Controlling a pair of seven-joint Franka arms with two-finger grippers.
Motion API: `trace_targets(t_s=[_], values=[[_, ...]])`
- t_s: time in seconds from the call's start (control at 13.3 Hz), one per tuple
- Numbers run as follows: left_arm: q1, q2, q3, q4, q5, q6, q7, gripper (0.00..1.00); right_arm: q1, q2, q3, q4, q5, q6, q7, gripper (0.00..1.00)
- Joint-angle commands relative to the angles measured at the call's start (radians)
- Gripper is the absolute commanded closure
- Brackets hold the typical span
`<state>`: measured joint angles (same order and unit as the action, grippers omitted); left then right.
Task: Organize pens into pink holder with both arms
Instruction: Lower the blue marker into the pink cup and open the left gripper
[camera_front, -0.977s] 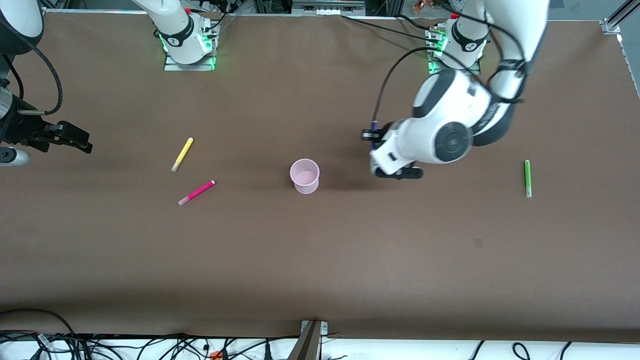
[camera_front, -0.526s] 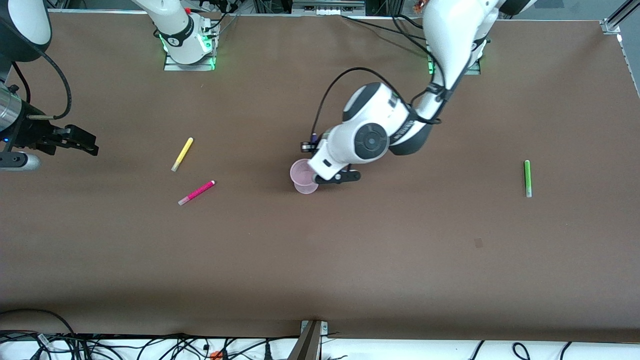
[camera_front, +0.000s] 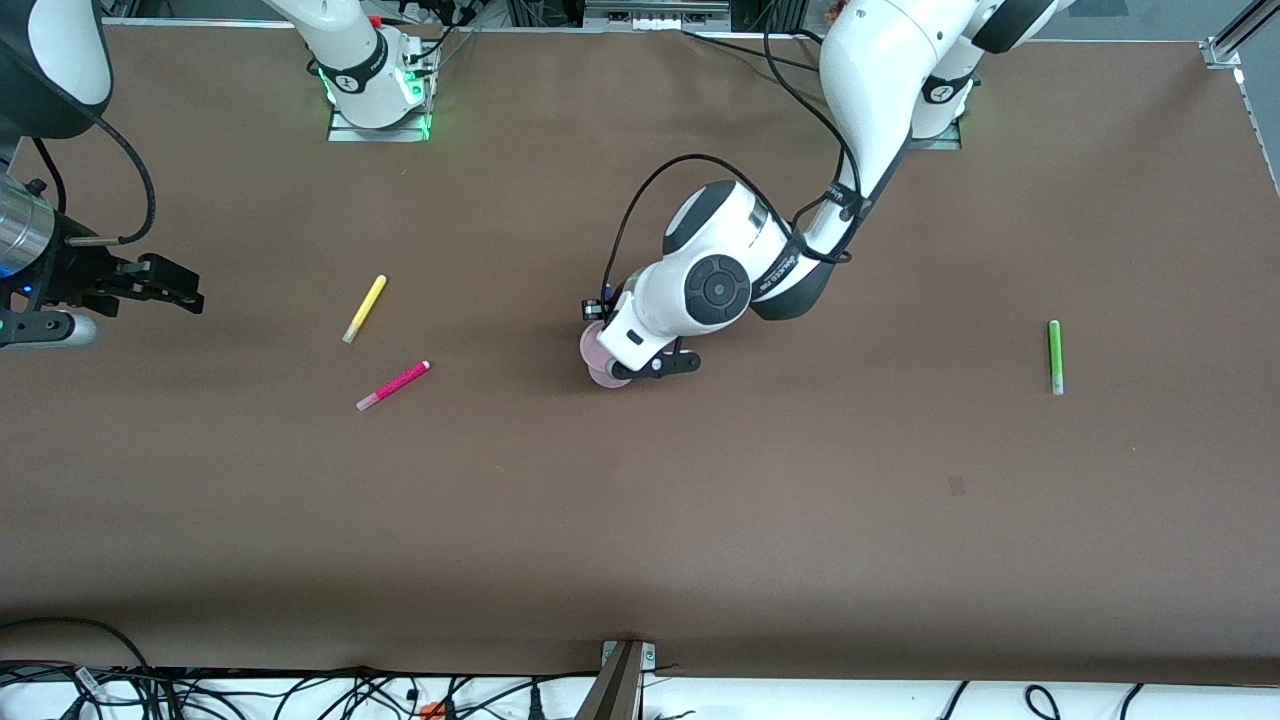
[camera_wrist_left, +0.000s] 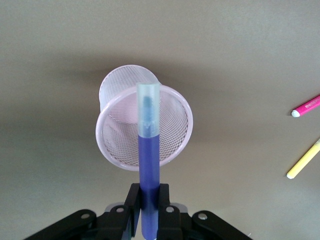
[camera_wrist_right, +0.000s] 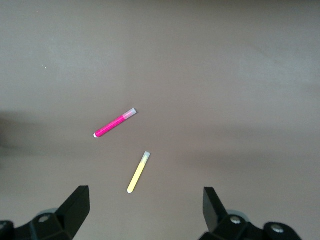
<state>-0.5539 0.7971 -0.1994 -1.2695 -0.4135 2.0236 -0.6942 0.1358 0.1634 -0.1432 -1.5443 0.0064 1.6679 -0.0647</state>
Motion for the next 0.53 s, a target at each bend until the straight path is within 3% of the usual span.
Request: trace_targets(t_s=[0.0, 0.45], values=[[-0.015, 0.024, 0.001, 0.047, -0.019, -0.020, -0.008, 1.00, 0.004, -0.001, 0.002, -0.007, 0.015, -0.011, -0.014, 0.00], [-0.026, 0.039, 0.001, 0.047, -0.033, -0.051, -0.005, 1.00, 0.004, 0.011, 0.002, -0.003, 0.015, -0.011, -0.020, 0.00]])
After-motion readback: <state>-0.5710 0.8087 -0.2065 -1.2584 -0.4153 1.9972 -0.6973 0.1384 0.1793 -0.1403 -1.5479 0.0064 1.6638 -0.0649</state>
